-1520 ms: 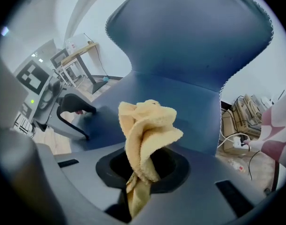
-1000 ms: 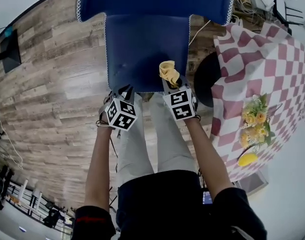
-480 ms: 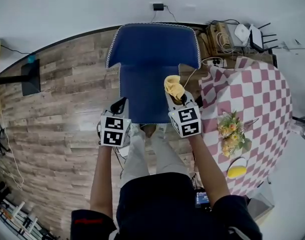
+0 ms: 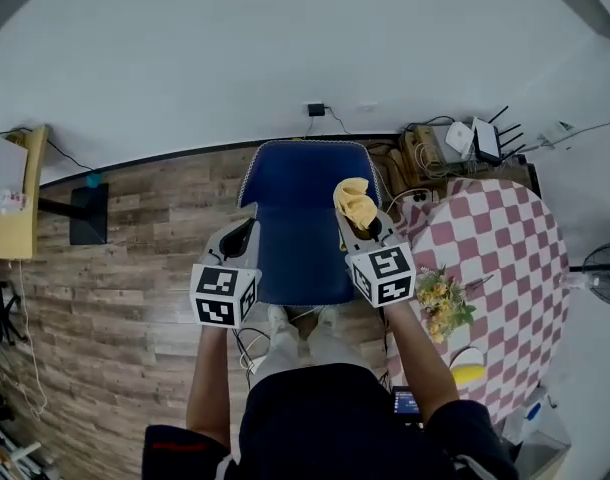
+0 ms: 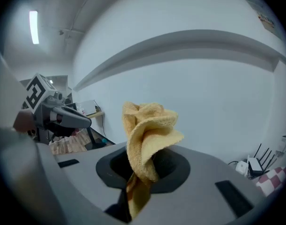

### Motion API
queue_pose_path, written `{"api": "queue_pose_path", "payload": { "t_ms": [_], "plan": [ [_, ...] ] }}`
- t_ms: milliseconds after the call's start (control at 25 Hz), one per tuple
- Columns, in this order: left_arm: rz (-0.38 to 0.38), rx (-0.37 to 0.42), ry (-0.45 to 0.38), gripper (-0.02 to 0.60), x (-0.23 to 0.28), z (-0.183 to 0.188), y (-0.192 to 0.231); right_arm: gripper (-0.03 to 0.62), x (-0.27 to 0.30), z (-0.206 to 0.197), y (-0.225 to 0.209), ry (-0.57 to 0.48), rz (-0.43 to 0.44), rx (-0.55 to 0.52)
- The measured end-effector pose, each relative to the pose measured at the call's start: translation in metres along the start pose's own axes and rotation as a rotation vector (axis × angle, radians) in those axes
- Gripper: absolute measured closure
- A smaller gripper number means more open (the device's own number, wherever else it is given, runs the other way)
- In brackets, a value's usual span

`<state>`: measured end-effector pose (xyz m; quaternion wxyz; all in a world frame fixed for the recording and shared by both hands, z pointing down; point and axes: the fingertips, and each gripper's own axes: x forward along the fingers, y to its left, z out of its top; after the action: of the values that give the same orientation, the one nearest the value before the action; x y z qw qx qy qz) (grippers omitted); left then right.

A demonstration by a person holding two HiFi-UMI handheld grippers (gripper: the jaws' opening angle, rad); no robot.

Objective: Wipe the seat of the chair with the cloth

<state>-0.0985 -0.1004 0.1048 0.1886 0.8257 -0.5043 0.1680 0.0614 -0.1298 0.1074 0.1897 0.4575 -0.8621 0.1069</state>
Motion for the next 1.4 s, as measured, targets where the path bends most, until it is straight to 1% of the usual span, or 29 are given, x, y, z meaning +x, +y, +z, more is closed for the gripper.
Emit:
{"api": "queue_pose_path", "payload": {
  "t_ms": [120,240,400,560,720,880,1120,1280,1400],
  "plan": [
    [-0.008,0.038,-0.077,0.563,-0.029,0.043,-0.011,0.539,-0.020,0.045,0.007,-0.072,0.015,-0.004],
    [-0.015,0.065,-0.149,0.563,-0.051,0.081,-0.022,0.539,-0.040,0.087,0.010,-0.134,0.009,-0.045],
    [-0.038,0.047,-0.231,0.563,-0.081,0.117,-0.034,0.539,-0.069,0.129,0.015,-0.196,-0.003,-0.090],
    [-0.026,0.087,-0.301,0.563,-0.107,0.145,-0.043,0.539,-0.097,0.159,0.018,-0.254,-0.015,-0.129],
    [-0.013,0.116,-0.361,0.563,-0.127,0.164,-0.054,0.539,-0.123,0.177,0.019,-0.304,-0.028,-0.137],
    [-0.008,0.133,-0.413,0.563,-0.140,0.177,-0.064,0.539,-0.137,0.188,0.021,-0.342,-0.030,-0.157],
    [0.000,0.181,-0.450,0.563,-0.154,0.190,-0.073,0.539,-0.150,0.194,0.023,-0.371,-0.036,-0.171],
    [0.012,0.205,-0.476,0.563,-0.165,0.196,-0.074,0.539,-0.157,0.195,0.017,-0.383,-0.057,-0.166],
    [0.028,0.232,-0.478,0.563,-0.166,0.200,-0.073,0.539,-0.159,0.199,0.011,-0.392,-0.070,-0.161]
  ]
}}
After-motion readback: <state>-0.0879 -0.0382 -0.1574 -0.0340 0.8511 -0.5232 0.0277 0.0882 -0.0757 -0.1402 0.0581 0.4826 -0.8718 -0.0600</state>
